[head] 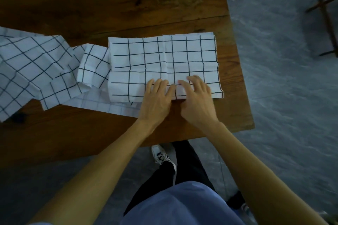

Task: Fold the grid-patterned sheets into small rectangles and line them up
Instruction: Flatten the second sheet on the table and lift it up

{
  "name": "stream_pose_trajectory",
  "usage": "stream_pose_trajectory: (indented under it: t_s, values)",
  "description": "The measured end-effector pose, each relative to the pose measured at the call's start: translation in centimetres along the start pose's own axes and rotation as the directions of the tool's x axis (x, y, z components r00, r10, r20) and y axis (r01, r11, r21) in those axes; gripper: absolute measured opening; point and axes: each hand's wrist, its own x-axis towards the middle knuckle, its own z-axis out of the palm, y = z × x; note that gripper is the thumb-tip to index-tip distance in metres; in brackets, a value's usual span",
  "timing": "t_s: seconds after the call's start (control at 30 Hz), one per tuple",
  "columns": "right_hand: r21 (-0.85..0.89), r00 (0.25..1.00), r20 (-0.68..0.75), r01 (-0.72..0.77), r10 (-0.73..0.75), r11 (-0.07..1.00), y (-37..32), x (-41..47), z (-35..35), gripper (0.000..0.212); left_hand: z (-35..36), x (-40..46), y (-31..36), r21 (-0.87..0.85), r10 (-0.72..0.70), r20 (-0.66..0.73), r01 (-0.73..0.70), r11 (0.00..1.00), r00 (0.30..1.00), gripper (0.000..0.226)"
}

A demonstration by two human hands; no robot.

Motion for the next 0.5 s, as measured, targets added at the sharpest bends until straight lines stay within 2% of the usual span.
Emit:
stream_pose_trajectory:
  t_s: [0.07, 0.13, 0.3, 0.5]
  values:
    - [-0.033, 0.997, 0.058, 0.061, -0.059, 0.998, -0.9, 0.6, 1.3, 0.064, -0.2, 0.2, -1.0, -0.008, -0.012, -0.038, 0.011, 1.0, 0.999, 0.029]
    - [-0.084, 0.996, 0.056, 0.071, -0.067, 0.994, -0.7, 0.8, 2.3, 0.059, -0.4, 0.4, -1.9, 0.007, -0.011, -0.06, 0.011, 1.0, 0.998, 0.027]
    - [-0.136, 0.991, -0.072, 0.102, -0.112, 0.986, -0.2, 1.4, 2.8, 0.026, -0.4, 0.0, -2.9, 0.04, -0.02, -0.073, 0.023, 0.999, 0.997, 0.028]
    - [-0.174, 0.967, -0.128, 0.199, -0.222, 0.964, 1.2, 1.8, 1.5, 0.034, -0.3, -1.1, -4.5, 0.106, -0.045, -0.062, 0.052, 0.993, 0.997, 0.03]
